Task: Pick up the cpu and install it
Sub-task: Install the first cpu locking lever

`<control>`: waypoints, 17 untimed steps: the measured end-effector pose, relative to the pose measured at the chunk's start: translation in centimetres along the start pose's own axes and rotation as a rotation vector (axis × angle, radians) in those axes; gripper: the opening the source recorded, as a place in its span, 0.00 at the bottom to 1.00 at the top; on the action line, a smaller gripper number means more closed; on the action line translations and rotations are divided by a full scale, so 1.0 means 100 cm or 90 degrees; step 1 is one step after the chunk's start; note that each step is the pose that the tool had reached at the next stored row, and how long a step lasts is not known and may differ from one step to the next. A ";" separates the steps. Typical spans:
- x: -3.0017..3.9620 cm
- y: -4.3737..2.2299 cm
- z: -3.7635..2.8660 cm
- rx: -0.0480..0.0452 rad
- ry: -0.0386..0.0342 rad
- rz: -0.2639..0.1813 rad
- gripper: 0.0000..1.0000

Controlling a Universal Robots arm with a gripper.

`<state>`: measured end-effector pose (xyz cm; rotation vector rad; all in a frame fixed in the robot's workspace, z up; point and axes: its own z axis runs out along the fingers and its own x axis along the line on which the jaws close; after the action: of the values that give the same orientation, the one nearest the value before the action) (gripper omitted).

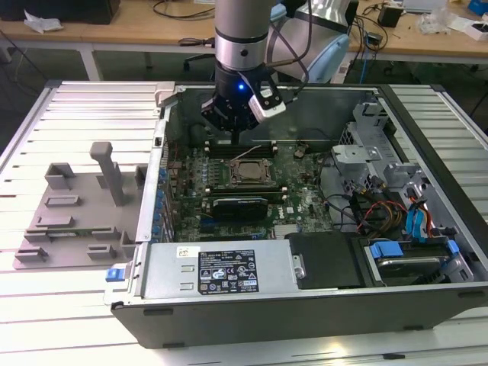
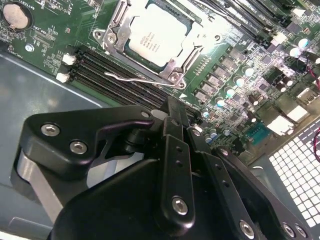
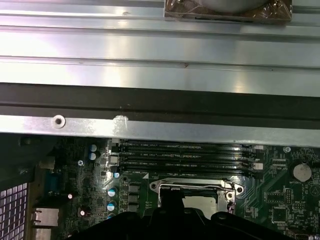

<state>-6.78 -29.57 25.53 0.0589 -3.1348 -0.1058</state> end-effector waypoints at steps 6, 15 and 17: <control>-0.0001 -0.0002 0.0026 0.0002 0.0002 0.000 0.11; -0.0010 -0.0005 0.0078 0.0001 0.0001 0.000 0.11; -0.0011 -0.0006 0.0091 0.0001 0.0001 0.000 0.11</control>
<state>-6.67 -29.57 24.62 0.0589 -3.1346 -0.1055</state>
